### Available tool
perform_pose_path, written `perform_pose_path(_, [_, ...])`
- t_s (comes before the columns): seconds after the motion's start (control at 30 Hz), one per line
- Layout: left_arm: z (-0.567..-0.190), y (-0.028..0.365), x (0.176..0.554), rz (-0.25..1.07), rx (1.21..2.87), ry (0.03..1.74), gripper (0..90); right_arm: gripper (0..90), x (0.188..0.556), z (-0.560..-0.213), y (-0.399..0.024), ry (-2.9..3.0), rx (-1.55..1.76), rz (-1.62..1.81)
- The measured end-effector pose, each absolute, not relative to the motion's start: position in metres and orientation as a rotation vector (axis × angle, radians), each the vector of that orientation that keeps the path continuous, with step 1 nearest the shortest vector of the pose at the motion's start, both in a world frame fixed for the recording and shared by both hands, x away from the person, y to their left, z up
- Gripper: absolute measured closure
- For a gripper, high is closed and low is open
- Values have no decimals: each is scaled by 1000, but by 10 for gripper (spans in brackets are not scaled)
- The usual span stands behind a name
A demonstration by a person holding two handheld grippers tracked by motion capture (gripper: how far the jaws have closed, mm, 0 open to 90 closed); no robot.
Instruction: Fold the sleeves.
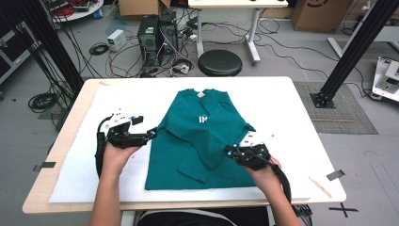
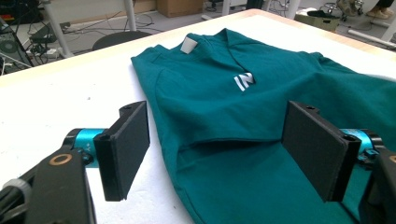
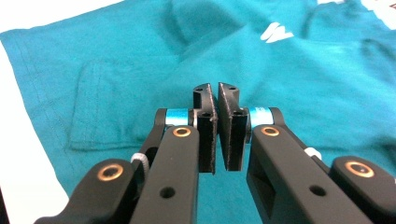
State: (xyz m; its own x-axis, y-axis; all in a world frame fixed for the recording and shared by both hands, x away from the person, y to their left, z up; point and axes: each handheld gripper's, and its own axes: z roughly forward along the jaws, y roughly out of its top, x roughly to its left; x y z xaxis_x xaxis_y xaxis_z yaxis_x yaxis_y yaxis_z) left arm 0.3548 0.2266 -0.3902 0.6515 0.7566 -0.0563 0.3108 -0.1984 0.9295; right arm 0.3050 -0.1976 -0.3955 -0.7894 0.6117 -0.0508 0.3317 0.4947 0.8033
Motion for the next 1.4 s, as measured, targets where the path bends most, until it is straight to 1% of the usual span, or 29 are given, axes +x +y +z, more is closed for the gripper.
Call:
perform_pose_path(0.2, [-390,226,355,513,1783,859,236,872,291,-373,-216,2326,781,1202])
perform_pose_path(0.3, [-391,226,355,510,1788,861,236,872,290,-369,-221,2308,786,1197])
perform_pose_path(0.4, [-392,225,356,507,1790,864,236,863,294,-379,-224,2328,824,1171])
perform_pose_path(0.47, [-393,224,356,506,1794,865,236,744,297,-388,-228,2319,867,1180])
perform_pose_path(0.53, [-393,224,357,506,1794,862,236,726,299,-394,-232,2308,900,1201])
perform_pose_path(0.57, [-393,223,357,505,1798,862,236,702,299,-395,-233,2298,901,1215])
perform_pose_path(0.63, [-394,222,357,502,1800,863,236,694,299,-396,-232,2306,890,1215])
perform_pose_path(0.7, [-394,222,357,502,1803,863,236,666,299,-396,-229,2312,876,1213])
perform_pose_path(0.77, [-394,221,357,503,1804,861,236,663,298,-397,-225,2329,869,1224])
perform_pose_path(1.03, [-395,221,358,499,1804,861,236,599,300,-416,-205,2422,834,1227])
perform_pose_path(1.27, [-395,221,358,500,1803,861,236,599,303,-435,-187,2528,799,1178])
perform_pose_path(1.4, [-395,221,358,501,1800,862,236,620,304,-442,-182,2563,796,1147])
